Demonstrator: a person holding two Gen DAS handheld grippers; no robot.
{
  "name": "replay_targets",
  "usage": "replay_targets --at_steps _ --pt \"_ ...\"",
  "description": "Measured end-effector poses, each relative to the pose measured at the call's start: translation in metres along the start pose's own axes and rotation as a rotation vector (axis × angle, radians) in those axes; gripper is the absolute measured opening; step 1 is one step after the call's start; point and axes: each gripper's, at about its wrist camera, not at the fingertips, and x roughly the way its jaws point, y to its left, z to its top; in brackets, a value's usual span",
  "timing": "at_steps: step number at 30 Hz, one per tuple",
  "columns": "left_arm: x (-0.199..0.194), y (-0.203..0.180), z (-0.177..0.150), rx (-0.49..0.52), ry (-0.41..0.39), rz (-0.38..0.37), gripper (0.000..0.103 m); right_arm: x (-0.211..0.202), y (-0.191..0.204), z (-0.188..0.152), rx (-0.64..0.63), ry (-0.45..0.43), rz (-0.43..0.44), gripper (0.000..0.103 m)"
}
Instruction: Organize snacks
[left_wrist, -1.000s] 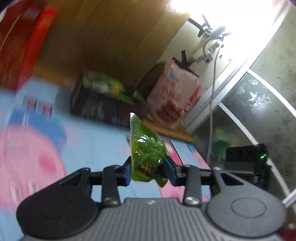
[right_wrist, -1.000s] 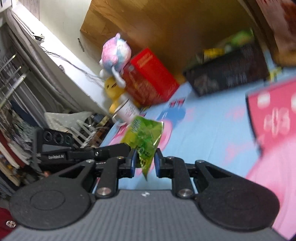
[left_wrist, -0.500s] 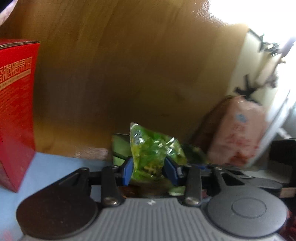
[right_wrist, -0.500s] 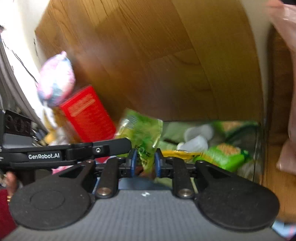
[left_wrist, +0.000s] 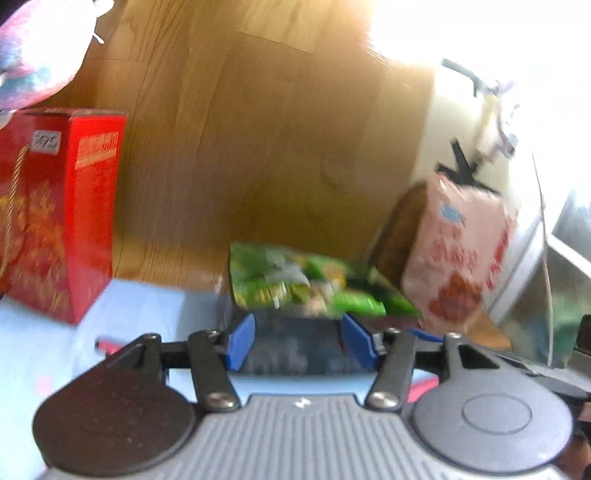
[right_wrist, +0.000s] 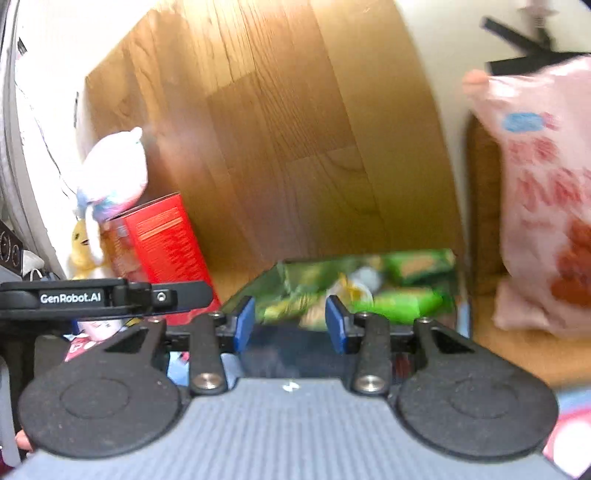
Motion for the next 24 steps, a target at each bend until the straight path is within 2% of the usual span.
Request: replay_targets --at_steps 6,9,12,20,24 --pt "-0.023 -0.020 -0.058 -0.001 0.065 0.066 0.054 -0.058 0.009 -0.054 0.104 0.055 -0.043 0.049" --pt "-0.030 -0.028 -0.086 0.005 0.092 0.130 0.056 -0.076 0.017 -0.071 0.150 0.045 -0.091 0.066" --pt "-0.041 -0.032 -0.107 0.021 0.096 0.194 0.075 -0.094 0.021 -0.083 0.174 0.025 -0.124 0.069" --pt "-0.061 -0.053 -0.128 0.116 0.068 0.293 0.078 -0.120 0.035 -0.100 0.155 -0.019 -0.160 0.070" --pt "-0.066 -0.059 -0.134 0.152 0.039 0.342 0.078 -0.127 0.043 -0.104 0.110 -0.050 -0.172 0.076"
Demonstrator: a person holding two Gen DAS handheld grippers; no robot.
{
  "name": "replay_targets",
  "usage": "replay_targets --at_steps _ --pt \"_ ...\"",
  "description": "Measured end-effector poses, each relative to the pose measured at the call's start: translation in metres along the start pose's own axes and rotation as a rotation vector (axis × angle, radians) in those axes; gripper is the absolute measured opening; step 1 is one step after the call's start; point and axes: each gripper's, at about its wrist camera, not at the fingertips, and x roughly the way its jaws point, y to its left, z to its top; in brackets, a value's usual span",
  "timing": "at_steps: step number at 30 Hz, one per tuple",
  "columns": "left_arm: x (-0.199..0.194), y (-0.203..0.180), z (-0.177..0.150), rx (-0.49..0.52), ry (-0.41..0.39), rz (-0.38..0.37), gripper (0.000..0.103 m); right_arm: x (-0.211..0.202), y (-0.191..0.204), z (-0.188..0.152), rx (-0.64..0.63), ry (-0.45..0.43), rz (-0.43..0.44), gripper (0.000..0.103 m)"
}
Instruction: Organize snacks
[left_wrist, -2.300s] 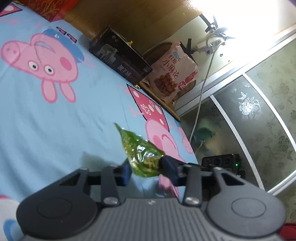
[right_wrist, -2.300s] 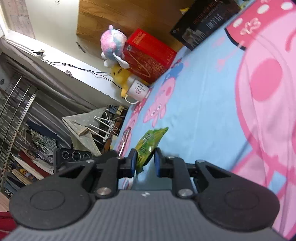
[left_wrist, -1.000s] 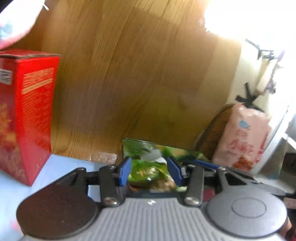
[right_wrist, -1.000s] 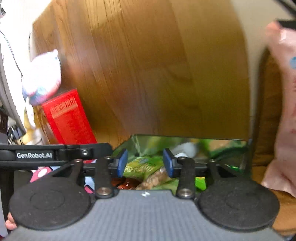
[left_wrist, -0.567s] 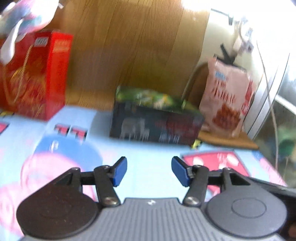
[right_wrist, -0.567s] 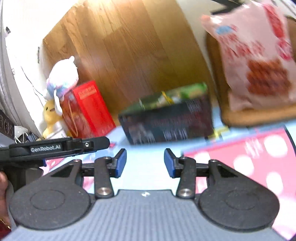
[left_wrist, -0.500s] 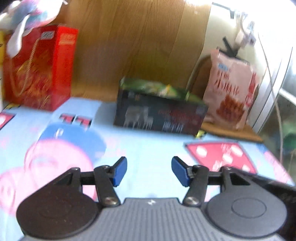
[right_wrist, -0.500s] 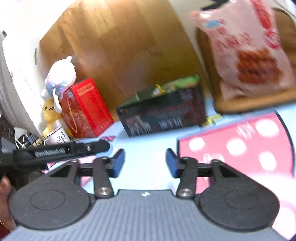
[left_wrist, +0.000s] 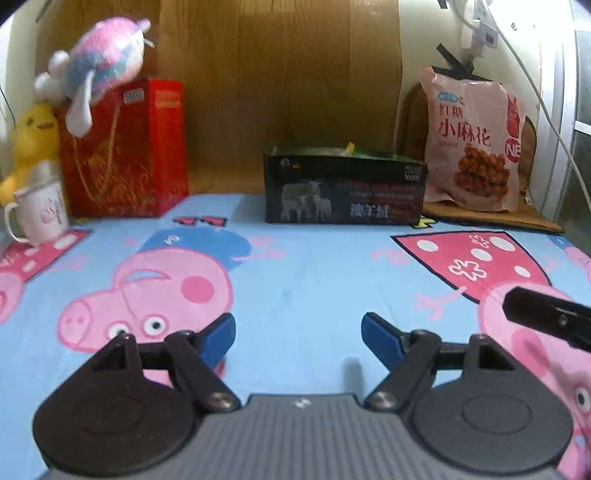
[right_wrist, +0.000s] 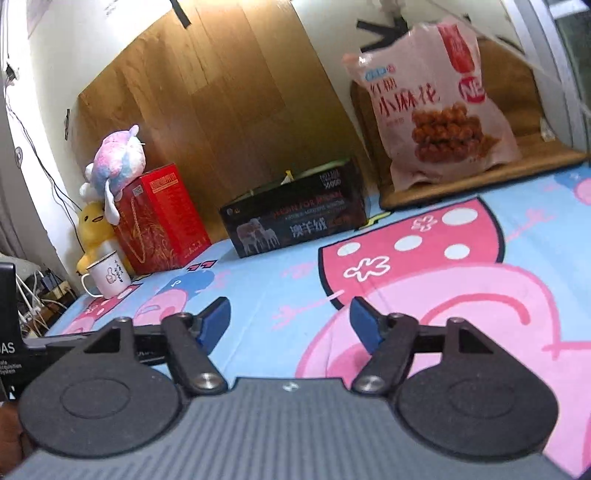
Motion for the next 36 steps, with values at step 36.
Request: replay_targets --at_steps 36 --pt "-0.013 -0.005 -0.004 0.025 -0.091 0.056 0.100 -0.011 -0.004 -0.005 0.024 -0.080 -0.010 0.081"
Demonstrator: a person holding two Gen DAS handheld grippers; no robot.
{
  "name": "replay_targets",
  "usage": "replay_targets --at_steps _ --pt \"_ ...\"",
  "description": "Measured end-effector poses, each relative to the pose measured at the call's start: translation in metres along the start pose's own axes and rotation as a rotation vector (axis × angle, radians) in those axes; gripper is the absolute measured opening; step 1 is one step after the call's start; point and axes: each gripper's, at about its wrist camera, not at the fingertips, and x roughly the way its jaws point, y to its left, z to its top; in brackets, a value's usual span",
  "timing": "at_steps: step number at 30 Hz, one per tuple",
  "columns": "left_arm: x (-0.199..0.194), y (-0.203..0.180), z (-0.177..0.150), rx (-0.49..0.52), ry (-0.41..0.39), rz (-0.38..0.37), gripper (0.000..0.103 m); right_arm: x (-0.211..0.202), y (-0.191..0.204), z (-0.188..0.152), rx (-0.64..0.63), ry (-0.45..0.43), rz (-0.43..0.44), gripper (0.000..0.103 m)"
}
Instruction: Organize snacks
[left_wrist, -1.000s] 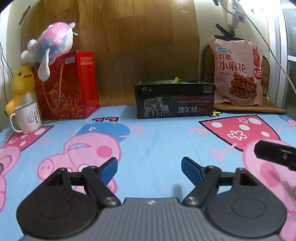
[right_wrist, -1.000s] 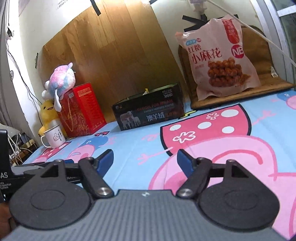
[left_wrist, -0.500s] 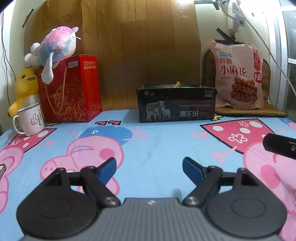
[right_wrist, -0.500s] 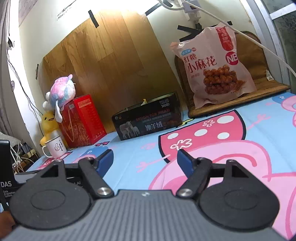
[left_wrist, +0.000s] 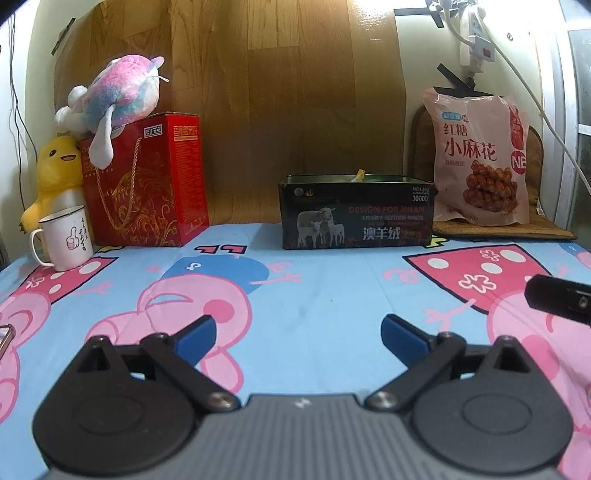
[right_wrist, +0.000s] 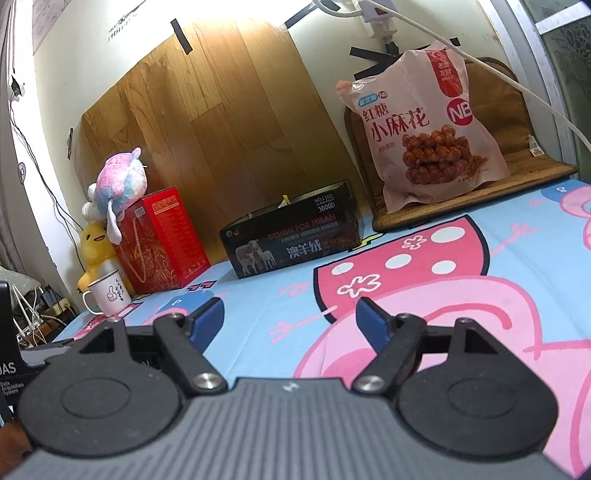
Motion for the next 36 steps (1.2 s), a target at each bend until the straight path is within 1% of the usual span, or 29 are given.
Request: replay_targets --at_steps 4,36 --pt "-0.0003 -0.0007 0.0002 0.007 -0.004 0.000 0.103 -0.0004 -0.0011 0.0006 0.007 -0.001 0.002 0.083" --pt "-0.0001 -0.0003 -0.0008 0.006 -0.008 -0.009 0.103 -0.0025 -0.0030 0.0017 0.030 -0.009 0.013 0.085"
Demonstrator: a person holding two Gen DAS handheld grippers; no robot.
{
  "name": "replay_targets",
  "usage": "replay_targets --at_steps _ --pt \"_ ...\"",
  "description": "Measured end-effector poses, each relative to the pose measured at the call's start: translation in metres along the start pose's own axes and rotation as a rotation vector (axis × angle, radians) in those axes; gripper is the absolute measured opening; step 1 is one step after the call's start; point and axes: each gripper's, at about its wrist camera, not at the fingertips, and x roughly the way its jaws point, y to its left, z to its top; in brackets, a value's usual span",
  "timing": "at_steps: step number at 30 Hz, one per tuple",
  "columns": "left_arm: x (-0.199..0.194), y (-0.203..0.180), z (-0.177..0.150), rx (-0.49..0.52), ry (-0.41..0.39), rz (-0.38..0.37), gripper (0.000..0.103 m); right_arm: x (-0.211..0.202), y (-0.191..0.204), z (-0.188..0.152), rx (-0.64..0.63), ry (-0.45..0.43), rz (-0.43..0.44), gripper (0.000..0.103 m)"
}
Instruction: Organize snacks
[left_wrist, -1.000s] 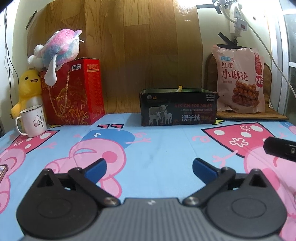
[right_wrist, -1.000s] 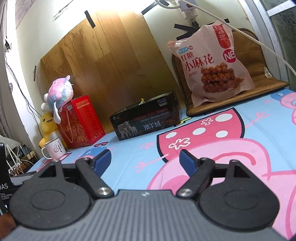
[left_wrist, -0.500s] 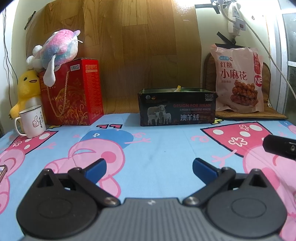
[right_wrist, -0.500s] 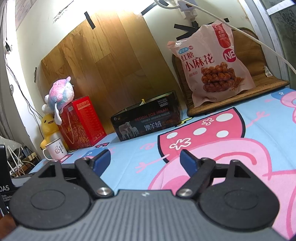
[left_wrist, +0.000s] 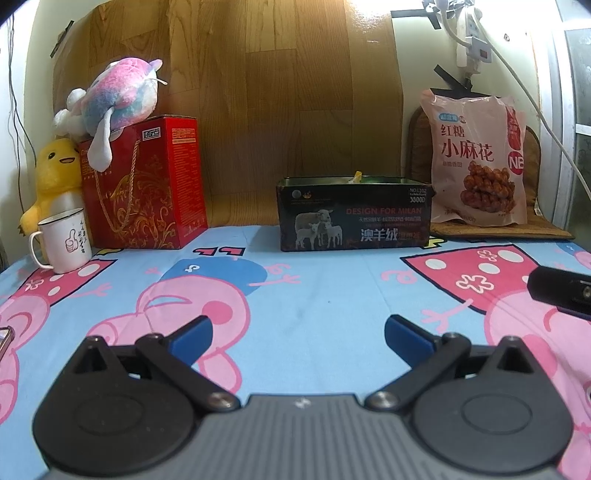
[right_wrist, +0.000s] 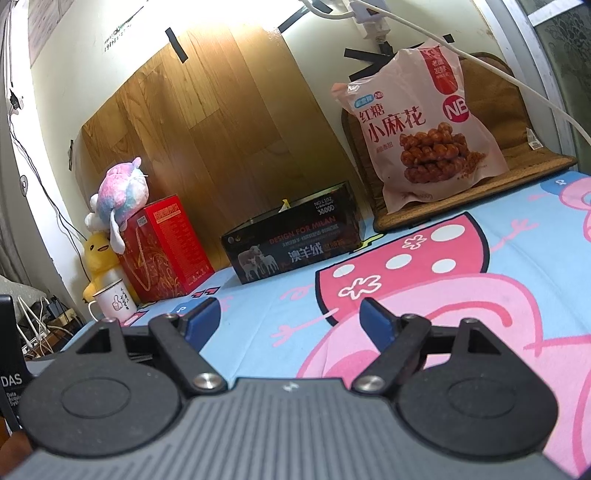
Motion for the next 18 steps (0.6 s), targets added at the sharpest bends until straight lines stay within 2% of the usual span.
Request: replay_targets --at_steps 18 --pt "0.0014 0.0007 -0.0018 -0.013 0.022 0.004 0.103 0.0001 -0.0006 0.0004 0.007 0.004 0.002 0.086"
